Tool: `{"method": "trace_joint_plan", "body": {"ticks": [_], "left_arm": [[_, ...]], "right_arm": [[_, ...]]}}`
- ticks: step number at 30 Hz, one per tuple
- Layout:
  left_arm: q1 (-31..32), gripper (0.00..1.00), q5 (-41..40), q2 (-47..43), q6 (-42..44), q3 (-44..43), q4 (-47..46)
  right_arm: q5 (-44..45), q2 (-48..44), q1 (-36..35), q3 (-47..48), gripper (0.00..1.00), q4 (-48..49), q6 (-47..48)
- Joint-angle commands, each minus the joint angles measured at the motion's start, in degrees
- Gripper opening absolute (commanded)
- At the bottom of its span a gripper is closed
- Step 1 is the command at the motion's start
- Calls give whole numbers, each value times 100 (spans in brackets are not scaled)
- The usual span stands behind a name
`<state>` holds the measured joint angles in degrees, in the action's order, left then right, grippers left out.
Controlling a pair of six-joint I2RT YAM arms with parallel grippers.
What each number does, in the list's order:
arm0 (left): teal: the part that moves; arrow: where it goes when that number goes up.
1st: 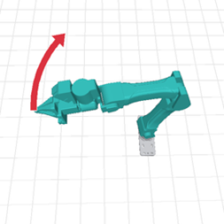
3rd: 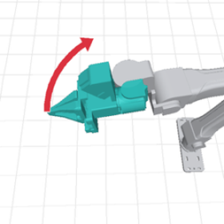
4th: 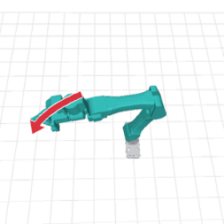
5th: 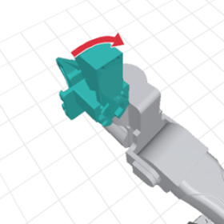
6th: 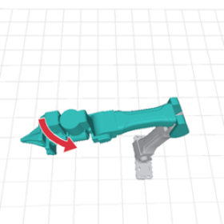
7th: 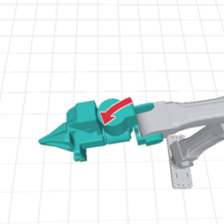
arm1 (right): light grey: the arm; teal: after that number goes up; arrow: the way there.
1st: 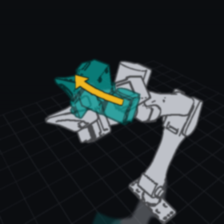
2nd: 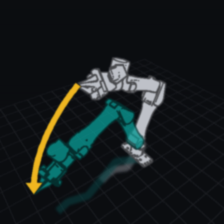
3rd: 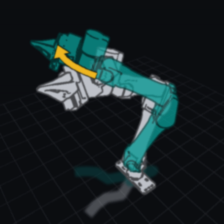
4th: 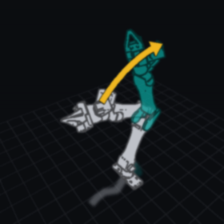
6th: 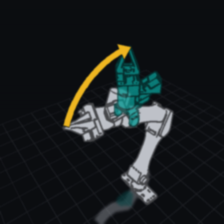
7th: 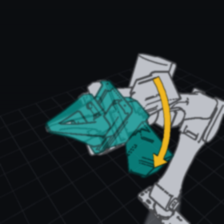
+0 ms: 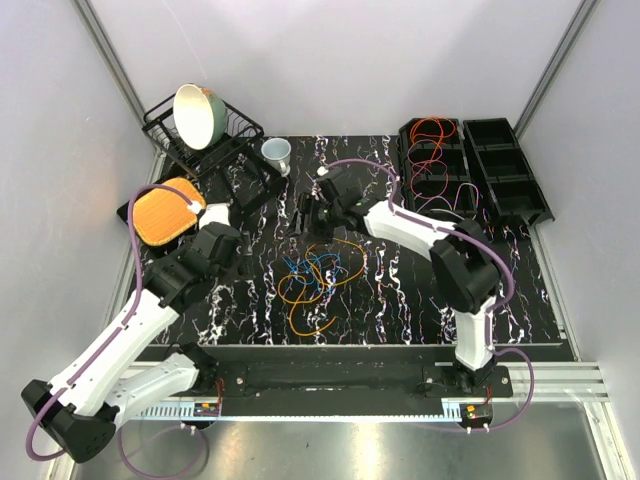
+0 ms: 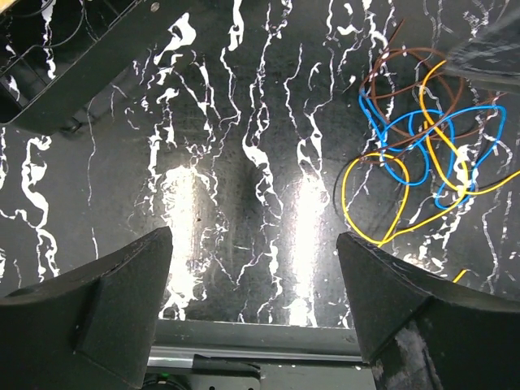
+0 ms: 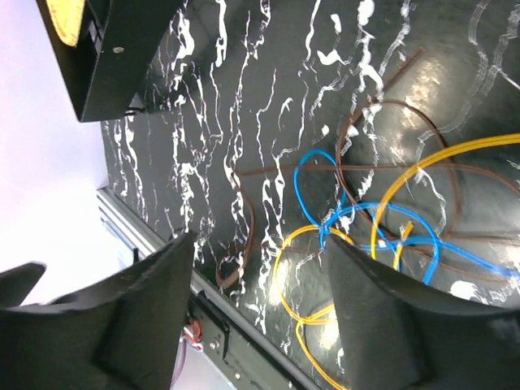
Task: Untangle the cables
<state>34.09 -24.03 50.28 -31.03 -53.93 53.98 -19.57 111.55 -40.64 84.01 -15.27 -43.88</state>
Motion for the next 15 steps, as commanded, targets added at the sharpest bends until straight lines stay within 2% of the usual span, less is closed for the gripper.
{"method": "trace_joint_plan", "body": {"ticks": [1,2,5,6,7,8,12,15], "left_arm": [[-34,85,-146,-45,185,58,-186],[-34,85,-146,-53,185,58,-177],[-34,85,-146,-80,185,76,-194],[-34,85,-163,-89,176,76,-194],[-34,85,-172,-97,176,76,-194],[-34,84,-181,-106,176,76,-186],[-42,84,-181,-150,167,85,-194],[-51,84,-198,-229,158,85,-203]], "right_arm": [[-108,349,-172,502,63,270,-174],[-117,385,-198,581,46,261,-174],[-187,464,-198,730,24,252,-165],[-205,464,-198,809,10,157,-104],[-214,447,-198,1071,3,60,-43],[-188,421,-198,1239,0,-254,115],[-30,228,-198,2486,0,-1108,581],[181,218,-172,3970,0,-1890,968]]}}
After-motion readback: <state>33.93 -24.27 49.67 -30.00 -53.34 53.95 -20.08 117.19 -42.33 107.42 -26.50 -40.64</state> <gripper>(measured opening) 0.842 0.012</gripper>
